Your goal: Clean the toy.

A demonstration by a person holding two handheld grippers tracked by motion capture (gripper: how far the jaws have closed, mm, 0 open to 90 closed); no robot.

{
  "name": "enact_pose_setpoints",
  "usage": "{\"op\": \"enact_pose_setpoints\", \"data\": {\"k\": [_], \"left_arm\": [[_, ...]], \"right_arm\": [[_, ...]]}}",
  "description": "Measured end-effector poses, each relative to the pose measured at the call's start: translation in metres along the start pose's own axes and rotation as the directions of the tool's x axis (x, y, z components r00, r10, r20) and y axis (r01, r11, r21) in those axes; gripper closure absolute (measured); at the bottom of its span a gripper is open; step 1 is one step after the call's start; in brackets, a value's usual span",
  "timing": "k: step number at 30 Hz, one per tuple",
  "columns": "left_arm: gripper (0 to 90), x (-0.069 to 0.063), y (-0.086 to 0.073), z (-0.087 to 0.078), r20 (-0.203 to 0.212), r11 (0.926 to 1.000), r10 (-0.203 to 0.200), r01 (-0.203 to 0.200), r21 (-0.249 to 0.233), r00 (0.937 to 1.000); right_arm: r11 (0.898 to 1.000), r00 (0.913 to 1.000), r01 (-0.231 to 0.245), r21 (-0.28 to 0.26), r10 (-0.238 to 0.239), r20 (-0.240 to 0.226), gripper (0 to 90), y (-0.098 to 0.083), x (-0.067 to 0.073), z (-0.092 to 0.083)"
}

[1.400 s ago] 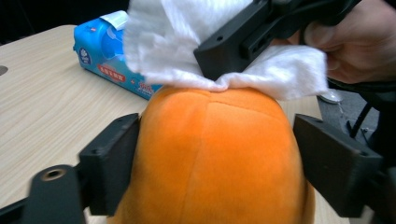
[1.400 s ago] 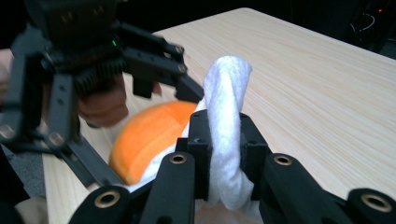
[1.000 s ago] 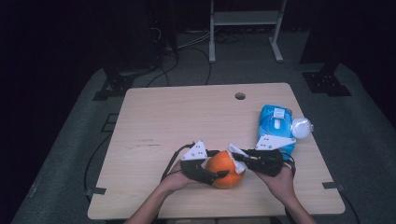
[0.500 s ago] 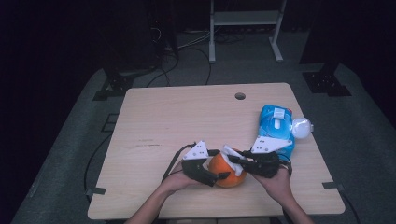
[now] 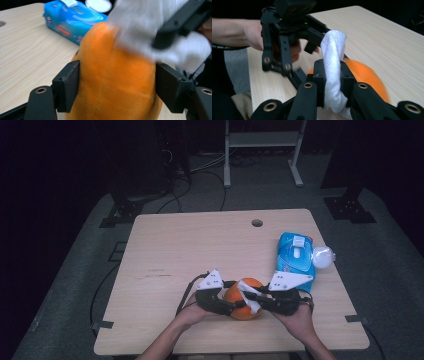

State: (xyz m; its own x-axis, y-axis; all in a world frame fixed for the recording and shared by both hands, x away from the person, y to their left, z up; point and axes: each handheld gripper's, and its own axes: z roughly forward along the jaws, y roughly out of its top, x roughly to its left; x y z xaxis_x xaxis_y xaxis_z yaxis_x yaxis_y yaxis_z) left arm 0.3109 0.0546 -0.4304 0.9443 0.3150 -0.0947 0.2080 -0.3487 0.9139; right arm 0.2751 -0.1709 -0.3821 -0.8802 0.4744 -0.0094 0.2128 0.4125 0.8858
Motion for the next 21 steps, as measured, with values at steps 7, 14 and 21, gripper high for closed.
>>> {"op": "enact_pose_setpoints", "data": {"k": [7,14,21], "left_arm": [[26.8,-0.002,-0.001,0.000,0.006,0.9998,0.020,-0.020,-0.001,0.9998],[20.7,0.004,-0.003,-0.003,-0.001,1.0000,-0.004,0.004,-0.002,1.0000],[21.3,0.007,-0.003,-0.002,-0.019,0.9986,-0.052,0.052,-0.009,0.9984]], "right_arm": [[1.000,0.9962,-0.001,0.003,0.000,0.087,79.0,0.002,-0.011,-0.001],[0.999,0.9930,-0.054,0.000,0.053,0.105,79.0,-0.010,-0.025,-0.014],[1.000,0.9988,-0.024,-0.002,0.024,0.044,79.0,-0.008,-0.009,-0.014]]}}
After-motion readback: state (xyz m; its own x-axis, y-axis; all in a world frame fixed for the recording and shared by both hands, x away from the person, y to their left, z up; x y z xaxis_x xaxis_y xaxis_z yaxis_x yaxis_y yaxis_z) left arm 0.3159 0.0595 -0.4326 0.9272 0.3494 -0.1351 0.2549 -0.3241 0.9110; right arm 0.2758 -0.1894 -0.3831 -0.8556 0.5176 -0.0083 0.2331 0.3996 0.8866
